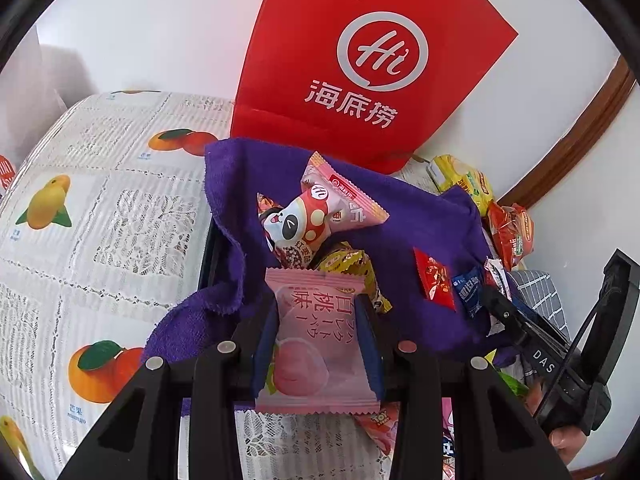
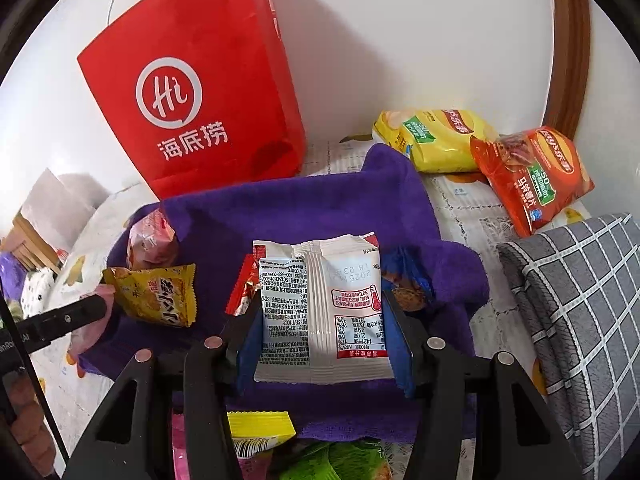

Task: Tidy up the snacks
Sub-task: 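Release the pink candy onto the towel with the left tool while the right tool releases the white packet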

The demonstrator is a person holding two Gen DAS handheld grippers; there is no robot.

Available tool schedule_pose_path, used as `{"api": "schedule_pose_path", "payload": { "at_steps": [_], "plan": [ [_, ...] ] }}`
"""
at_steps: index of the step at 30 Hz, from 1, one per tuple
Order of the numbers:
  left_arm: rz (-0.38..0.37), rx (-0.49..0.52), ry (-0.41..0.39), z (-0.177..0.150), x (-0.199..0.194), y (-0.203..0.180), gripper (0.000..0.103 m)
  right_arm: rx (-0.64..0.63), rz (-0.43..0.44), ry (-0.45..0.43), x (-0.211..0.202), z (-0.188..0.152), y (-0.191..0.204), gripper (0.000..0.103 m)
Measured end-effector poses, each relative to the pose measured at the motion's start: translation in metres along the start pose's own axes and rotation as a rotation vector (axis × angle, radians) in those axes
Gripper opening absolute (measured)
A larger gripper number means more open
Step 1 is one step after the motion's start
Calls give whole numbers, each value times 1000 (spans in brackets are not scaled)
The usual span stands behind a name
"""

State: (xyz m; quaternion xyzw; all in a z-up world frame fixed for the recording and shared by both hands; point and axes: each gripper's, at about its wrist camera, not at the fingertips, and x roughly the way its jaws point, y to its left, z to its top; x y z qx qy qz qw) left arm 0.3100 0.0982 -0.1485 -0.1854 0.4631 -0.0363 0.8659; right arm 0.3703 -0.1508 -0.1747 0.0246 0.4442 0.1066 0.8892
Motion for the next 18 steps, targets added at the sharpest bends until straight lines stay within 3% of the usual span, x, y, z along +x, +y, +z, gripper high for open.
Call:
{"api": "schedule_pose_path", "payload": {
  "at_steps": [12,18],
  "plan": [
    [2,-5,10,0,2,1,37,9,16,7,1,1,-1,60],
    [4,-7,16,0,3,1,38,19,52,-46,-11,3,-1,65]
  ]
}}
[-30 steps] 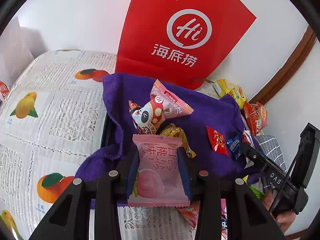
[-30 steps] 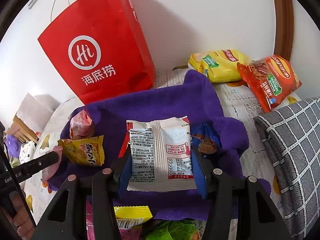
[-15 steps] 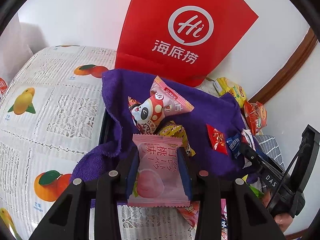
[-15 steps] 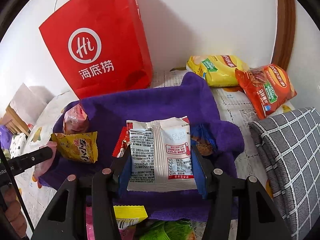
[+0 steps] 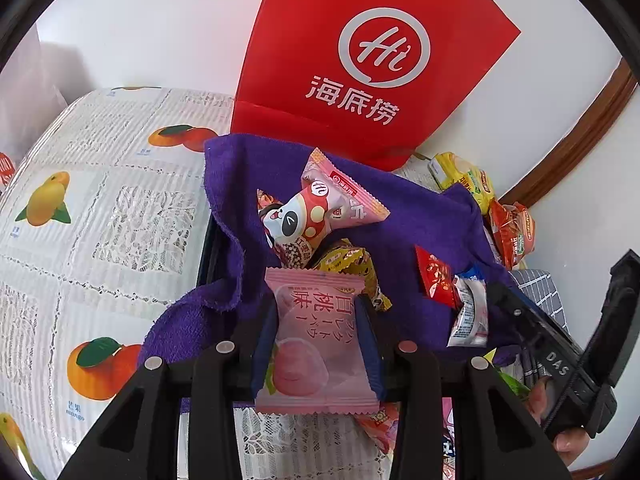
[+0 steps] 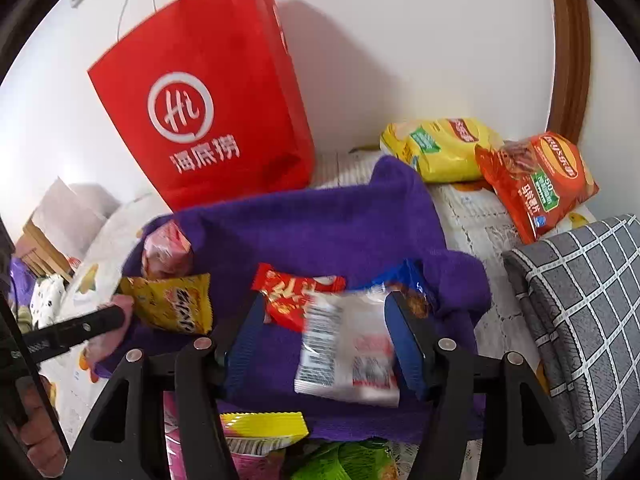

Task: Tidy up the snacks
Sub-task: 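Release the pink candy onto the towel with the left tool while the right tool releases the white packet, then move both tools back to the snack pile, right tool reaching a pink candy packet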

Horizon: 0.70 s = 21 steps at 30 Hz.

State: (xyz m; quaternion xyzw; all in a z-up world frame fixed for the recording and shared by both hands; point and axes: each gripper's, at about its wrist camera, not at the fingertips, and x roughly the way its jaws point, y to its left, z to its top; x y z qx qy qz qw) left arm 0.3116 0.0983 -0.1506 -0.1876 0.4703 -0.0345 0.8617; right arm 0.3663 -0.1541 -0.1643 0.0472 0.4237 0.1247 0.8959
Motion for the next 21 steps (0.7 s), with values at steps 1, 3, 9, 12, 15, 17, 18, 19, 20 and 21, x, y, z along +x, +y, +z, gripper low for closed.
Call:
{"api": "schedule_pose_path", "payload": {
  "at_steps": [1,3,9,12,15,17,18,19,20,21],
  "plan": [
    [-1,0,3,0,0,0,43,6,5,-11,-2,1,-1,67],
    [-1,0,3,1,0,0,54,22,15,-36,-8,2,-2,67],
    [7,10,-49,3,-13,-2,60,79,63,-89,-23,3,-8,67],
    [9,13,-62,4,-17,-3,60,116,91,-82,-30,-3,-6,67],
    [2,13,-54,4,-18,-4,60,114,116,-69,-44,-17,2,67],
    [8,12,-46,3,-18,-4,60,98,123,-83,-57,-25,8,67],
    [7,15,-46,3,-19,-5,60,92,122,-89,-63,-28,10,67],
    [10,16,-44,2,-19,-5,60,87,121,-94,-70,-31,12,67],
    [16,18,-43,1,-20,-5,60,83,127,-99,-77,-35,13,67],
    [15,23,-51,0,-23,-6,60,81,129,-100,-83,-37,14,67]
  ]
}}
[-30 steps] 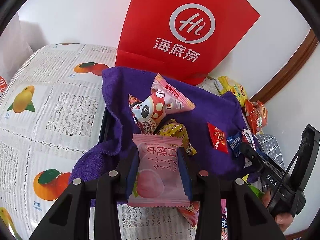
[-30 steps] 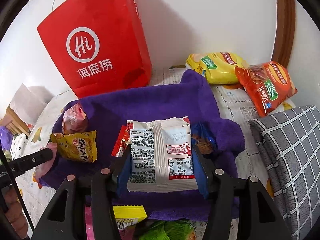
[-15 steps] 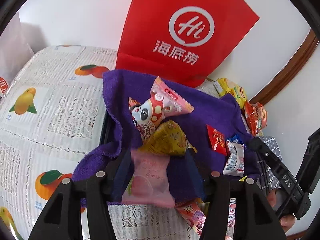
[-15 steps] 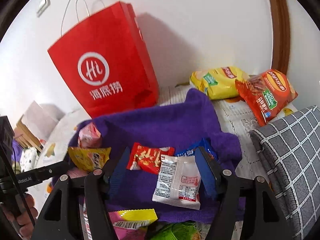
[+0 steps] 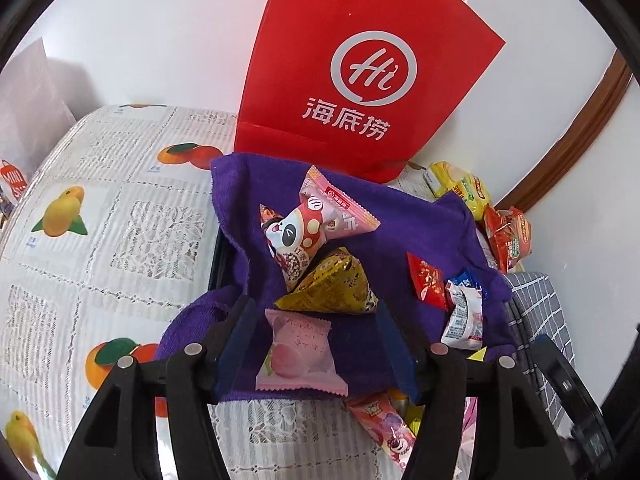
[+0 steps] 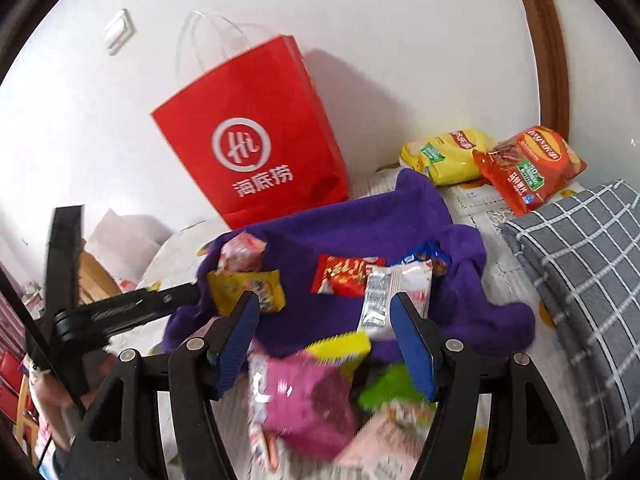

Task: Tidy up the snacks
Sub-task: 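Move both tools back to the snack pile, right tool reaching a pink candy packet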

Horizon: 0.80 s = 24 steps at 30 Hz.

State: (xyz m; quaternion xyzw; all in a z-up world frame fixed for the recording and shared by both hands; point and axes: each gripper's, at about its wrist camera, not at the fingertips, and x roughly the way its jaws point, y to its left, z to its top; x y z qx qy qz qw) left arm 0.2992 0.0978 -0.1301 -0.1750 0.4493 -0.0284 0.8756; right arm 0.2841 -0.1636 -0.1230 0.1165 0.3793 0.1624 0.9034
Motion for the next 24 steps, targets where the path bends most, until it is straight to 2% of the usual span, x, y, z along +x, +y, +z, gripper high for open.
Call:
{"api": "schedule_pose_path", "payload": {
  "at_steps": [3,7,15,21,24],
  "plan": [
    [-10,14,-23,-8,-8,-2,60,-8,-16,12,-21,-6,3,67],
    [-33,28,-12,-27,-16,-6,60,-40,-32,16,-40,-16,3,67],
    [-3,137,20,-66,-39,-4,60,4,-105,32,-64,-44,-25,67],
    [-62,95,48,-83,-54,9,60,53,-126,113,-56,-66,-46,67],
    [-71,85,60,-87,-54,8,60,6,-138,123,-53,-76,-43,67]
  ]
}}
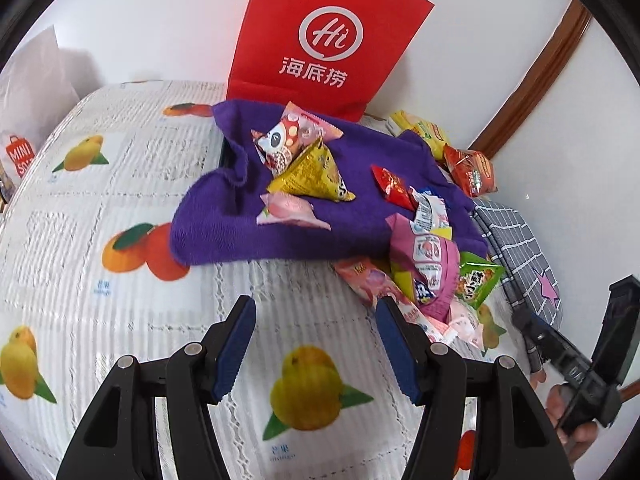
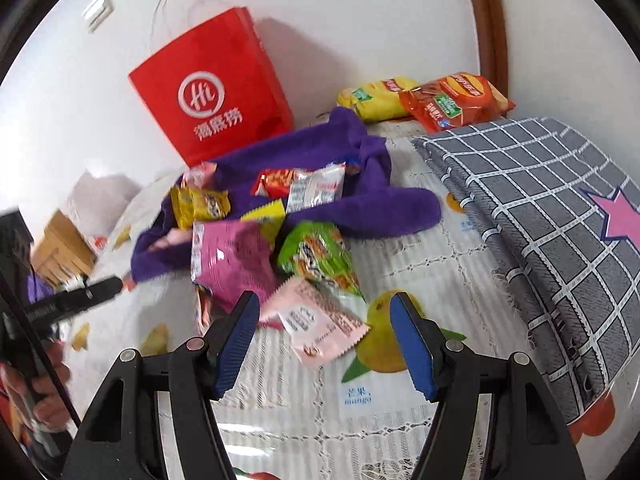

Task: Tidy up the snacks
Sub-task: 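Move both tools back to the snack pile, right tool reaching a pink candy packet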

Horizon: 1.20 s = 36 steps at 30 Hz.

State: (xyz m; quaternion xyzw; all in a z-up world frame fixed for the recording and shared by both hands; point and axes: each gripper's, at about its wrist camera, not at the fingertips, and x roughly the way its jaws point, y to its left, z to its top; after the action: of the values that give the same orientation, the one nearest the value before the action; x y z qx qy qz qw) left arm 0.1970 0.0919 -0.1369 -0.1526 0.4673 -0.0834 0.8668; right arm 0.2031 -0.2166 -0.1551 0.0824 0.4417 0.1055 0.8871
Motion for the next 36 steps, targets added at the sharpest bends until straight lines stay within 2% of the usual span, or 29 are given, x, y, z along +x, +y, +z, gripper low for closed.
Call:
{"api": "schedule_pose_path", "payload": {
  "at_steps": [6,12,14,16,18,22,28,31,32,34,36],
  "plan": [
    [-8,0,15,-2,6,-9,60,-108,-3,38,23,-11,16,67],
    [-39,-1,36,-3,13,-18,60,-113,-12,130,58,-11,17,67],
    [-49,2,43,-4,15,-22,60,-128,-23,117,59,-13,19,66],
    [-63,7,53,-4,19,-28,60,-147,-35,109,59,-15,21,55],
    [-72,13,62,-5,24,-34,60,-158,-45,105,58,-16,23,52],
    [-88,10,101,-7,39,-44,60,-185,-53,124,50,-21,27,42],
    [-107,-11,147,-10,63,-55,60,-203,-37,145,32,-34,31,39],
    [-89,-19,168,-11,75,-60,60,-212,-36,142,29,-39,33,39],
    [-51,-13,185,-13,81,-62,59,-220,-40,139,29,-41,34,39],
    [-15,29,158,-15,80,-69,59,-224,-43,140,30,-41,33,43],
    [12,55,167,-17,80,-70,59,-217,-44,145,31,-42,31,44]
  ]
}}
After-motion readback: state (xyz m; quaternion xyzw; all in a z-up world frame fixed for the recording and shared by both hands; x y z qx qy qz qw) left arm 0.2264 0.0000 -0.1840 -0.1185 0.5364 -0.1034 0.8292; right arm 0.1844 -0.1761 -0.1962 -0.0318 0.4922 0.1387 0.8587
